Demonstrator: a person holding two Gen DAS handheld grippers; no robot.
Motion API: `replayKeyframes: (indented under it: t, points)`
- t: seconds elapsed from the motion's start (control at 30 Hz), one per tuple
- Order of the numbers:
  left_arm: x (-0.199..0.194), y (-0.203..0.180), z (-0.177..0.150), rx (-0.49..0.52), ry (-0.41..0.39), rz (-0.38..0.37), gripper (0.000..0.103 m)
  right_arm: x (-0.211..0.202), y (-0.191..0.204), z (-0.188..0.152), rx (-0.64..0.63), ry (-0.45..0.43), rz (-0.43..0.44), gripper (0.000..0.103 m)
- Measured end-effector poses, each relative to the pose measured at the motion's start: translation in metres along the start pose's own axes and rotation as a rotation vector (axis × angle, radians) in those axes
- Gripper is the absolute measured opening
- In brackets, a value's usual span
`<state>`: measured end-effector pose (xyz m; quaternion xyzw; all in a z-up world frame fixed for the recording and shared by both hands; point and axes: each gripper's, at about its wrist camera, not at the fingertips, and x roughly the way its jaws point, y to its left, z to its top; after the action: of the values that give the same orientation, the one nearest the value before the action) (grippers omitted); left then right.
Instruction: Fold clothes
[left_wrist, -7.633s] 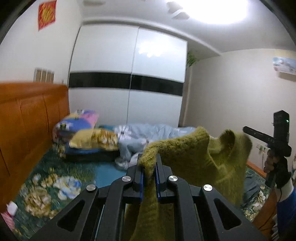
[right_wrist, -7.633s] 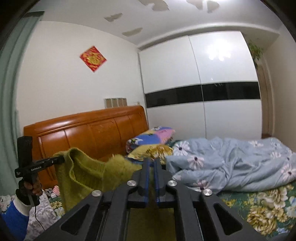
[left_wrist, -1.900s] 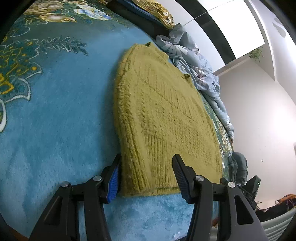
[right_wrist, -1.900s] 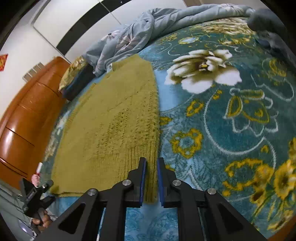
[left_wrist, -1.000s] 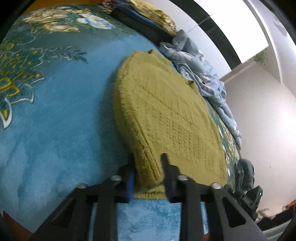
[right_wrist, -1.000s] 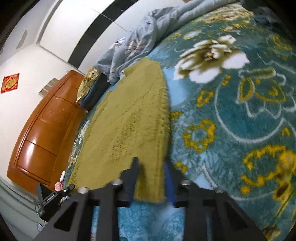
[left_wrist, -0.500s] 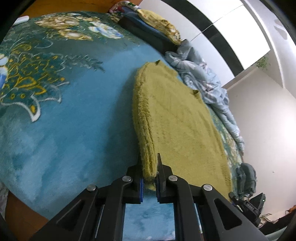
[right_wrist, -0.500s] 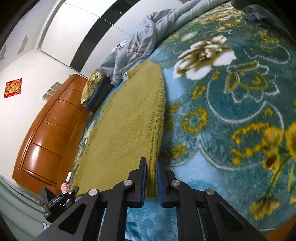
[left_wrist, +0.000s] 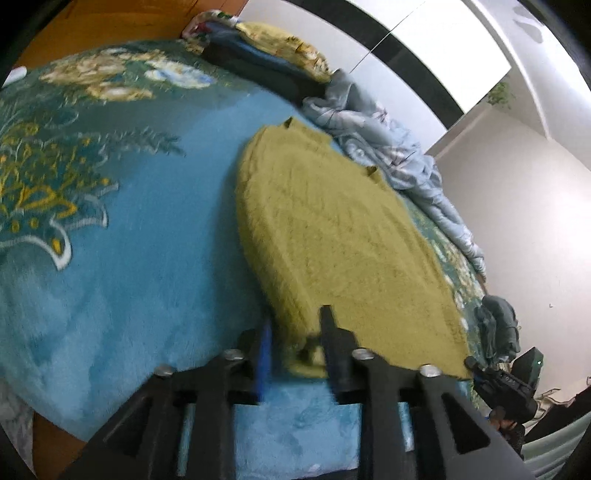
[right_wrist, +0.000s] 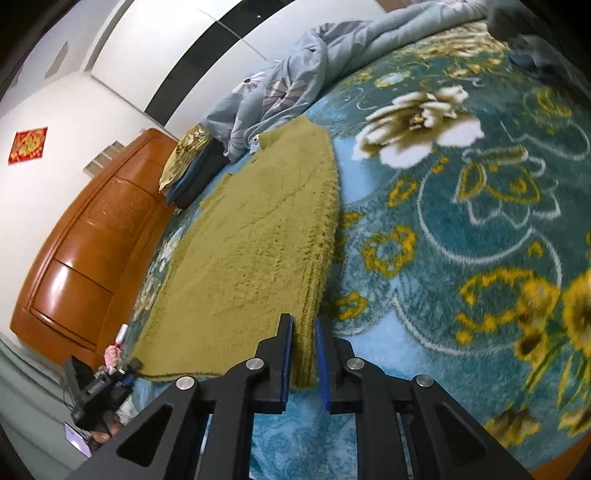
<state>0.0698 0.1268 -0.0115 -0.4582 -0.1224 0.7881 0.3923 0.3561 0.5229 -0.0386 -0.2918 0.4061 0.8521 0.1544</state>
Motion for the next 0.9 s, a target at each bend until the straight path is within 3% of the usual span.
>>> replayKeyframes:
  t: [0.07,0.13,0.27,0.4,0.6,0.67,0.73,0.9]
  points:
    - [-0.005,-0.005,0.008,0.027,-0.039,0.0,0.05,-0.004,0.003,0.005,-0.042,-0.027,-0.044,0.027]
    - [-0.01,-0.009,0.016,0.056,-0.072,-0.005,0.053,-0.009,0.006,0.012,-0.083,-0.059,-0.085,0.051]
    - [-0.019,-0.015,0.033,0.102,-0.148,-0.064,0.055,-0.015,0.013,0.032,-0.14,-0.102,-0.093,0.064]
    - [-0.013,-0.025,0.059,0.152,-0.152,-0.112,0.056,-0.018,0.035,0.057,-0.229,-0.149,-0.092,0.079]
    - [0.007,-0.052,0.097,0.314,-0.091,-0.036,0.058,-0.005,0.082,0.077,-0.45,-0.136,-0.076,0.103]
    - [0.016,-0.06,0.109,0.351,-0.062,-0.032,0.06,0.008,0.091,0.083,-0.508,-0.089,-0.089,0.103]
    - [0.026,-0.069,0.121,0.398,-0.029,-0.029,0.069,0.021,0.099,0.09,-0.555,-0.04,-0.1,0.103]
    - [0.06,-0.097,0.147,0.598,0.067,0.01,0.076,0.056,0.113,0.116,-0.652,0.03,-0.118,0.103]
